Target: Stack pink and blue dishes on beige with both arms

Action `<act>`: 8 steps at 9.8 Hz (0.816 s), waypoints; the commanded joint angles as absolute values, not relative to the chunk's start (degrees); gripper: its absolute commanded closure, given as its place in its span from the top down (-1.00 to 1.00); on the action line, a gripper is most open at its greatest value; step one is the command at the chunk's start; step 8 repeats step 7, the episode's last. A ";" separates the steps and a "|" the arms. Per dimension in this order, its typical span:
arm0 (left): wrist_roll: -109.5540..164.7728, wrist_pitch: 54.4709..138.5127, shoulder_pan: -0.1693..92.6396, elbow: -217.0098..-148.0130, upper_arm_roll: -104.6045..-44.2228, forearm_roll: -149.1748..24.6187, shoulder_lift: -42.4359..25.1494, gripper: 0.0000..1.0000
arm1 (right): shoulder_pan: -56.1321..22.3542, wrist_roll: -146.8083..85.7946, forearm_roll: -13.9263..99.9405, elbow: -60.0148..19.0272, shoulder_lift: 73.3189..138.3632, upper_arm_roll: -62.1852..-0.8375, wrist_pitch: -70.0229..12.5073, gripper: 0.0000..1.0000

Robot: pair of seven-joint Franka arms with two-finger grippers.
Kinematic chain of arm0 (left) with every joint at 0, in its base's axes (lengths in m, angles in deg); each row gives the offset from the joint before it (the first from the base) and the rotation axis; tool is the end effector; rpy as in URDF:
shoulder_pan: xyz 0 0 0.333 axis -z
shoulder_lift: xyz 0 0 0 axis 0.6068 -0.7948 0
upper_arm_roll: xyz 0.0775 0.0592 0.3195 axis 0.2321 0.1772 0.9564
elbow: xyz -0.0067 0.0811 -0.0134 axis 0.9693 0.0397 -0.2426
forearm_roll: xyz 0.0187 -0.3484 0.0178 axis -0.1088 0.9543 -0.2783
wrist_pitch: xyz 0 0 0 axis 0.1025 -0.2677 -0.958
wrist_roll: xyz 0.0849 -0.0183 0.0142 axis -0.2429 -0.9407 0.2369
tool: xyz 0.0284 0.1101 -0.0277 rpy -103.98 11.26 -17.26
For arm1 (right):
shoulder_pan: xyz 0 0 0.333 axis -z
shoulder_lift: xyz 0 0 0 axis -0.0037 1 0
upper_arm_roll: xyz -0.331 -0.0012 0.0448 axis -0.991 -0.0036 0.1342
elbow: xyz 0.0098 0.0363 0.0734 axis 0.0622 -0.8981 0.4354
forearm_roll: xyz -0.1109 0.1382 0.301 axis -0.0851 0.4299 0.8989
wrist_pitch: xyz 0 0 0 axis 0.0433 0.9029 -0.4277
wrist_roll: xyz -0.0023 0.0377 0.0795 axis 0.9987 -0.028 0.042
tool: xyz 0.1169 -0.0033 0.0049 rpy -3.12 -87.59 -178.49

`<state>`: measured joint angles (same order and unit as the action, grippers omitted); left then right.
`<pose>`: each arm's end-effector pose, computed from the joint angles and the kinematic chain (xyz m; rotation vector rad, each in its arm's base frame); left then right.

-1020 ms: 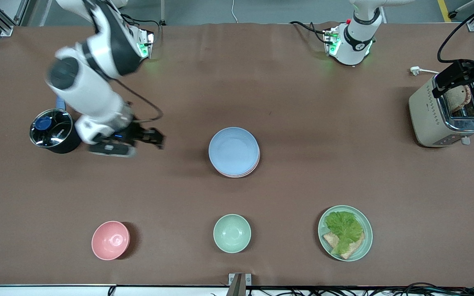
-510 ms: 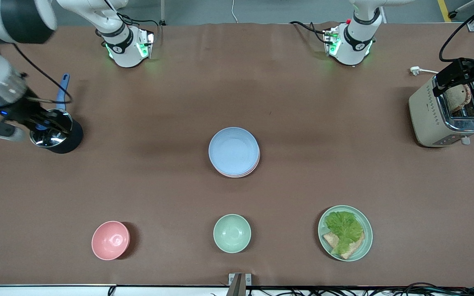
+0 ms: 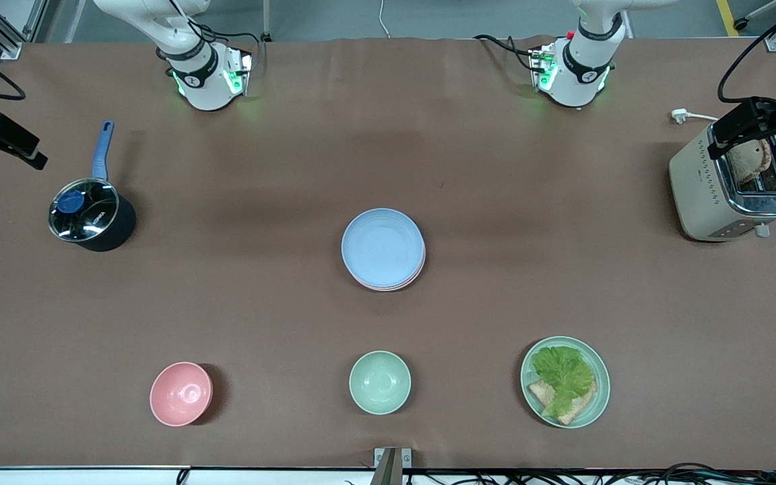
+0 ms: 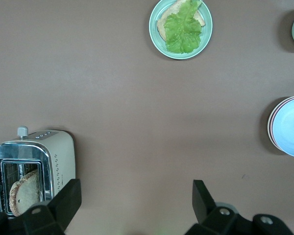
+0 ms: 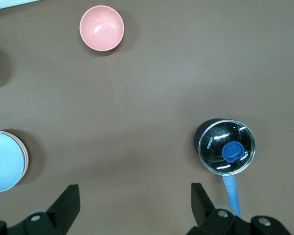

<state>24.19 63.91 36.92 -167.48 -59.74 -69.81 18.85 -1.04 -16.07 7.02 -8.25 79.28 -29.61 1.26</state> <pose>0.4880 -0.0304 0.6805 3.1164 -0.0071 0.0438 0.4841 -0.0185 0.6770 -3.1037 0.3155 -0.0478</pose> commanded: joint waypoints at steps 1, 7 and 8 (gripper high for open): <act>24.67 63.62 36.83 -169.11 -59.87 -70.48 18.65 1.00 | -1.28 -17.12 7.31 -7.43 79.92 -30.28 1.96 1.00; 24.67 63.62 36.83 -169.11 -59.95 -70.48 18.65 1.00 | -0.85 -19.06 7.13 -7.52 79.92 -30.37 3.45 1.00; 24.67 63.62 36.83 -169.11 -59.95 -70.48 18.65 1.00 | -0.85 -19.06 7.13 -7.52 79.92 -30.37 3.45 1.00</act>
